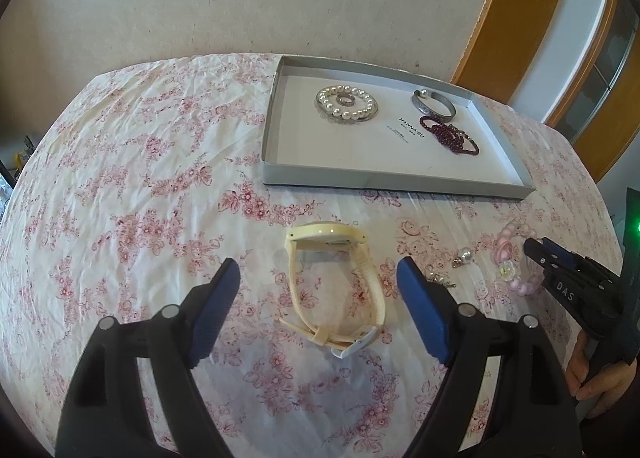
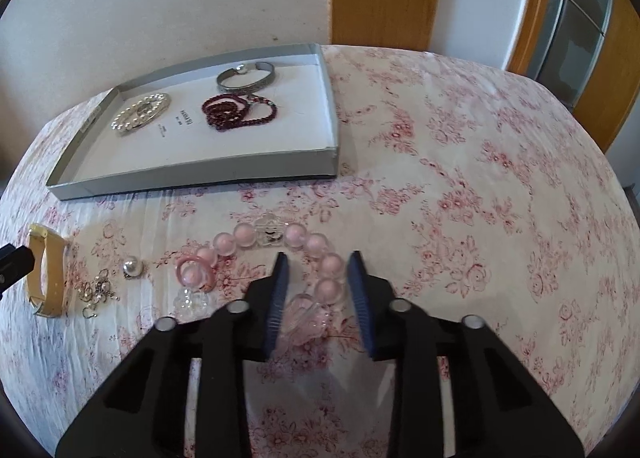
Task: Organize jewelry
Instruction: 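Close the right tool on the pink bead bracelet while the left tool closes on the cream watch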
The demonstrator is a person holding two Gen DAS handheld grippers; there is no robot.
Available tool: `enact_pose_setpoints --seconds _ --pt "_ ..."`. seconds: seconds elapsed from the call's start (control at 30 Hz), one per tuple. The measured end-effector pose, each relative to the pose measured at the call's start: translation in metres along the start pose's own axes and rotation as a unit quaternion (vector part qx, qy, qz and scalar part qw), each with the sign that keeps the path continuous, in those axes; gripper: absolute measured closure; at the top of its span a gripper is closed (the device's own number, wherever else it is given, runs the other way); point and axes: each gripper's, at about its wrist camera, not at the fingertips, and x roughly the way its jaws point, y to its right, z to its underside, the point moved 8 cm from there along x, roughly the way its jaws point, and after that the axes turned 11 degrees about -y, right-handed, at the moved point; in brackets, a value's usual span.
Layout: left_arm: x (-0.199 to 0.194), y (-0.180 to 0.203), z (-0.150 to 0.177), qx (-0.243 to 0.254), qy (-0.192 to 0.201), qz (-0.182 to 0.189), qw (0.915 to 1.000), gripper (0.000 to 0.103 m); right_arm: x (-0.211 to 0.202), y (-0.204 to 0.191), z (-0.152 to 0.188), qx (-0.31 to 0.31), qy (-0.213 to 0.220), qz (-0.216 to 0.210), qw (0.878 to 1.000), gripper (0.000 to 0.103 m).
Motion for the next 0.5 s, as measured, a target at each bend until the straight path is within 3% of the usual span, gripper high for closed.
enact_pose_setpoints --seconds 0.03,0.5 --pt "0.001 0.000 0.000 0.000 -0.002 0.000 1.0000 0.022 0.000 -0.001 0.000 -0.001 -0.001 0.000 1.000 0.089" --pt "0.022 0.000 -0.004 -0.014 -0.024 -0.014 0.9995 0.022 -0.001 0.003 0.002 0.011 -0.012 -0.011 1.000 0.089"
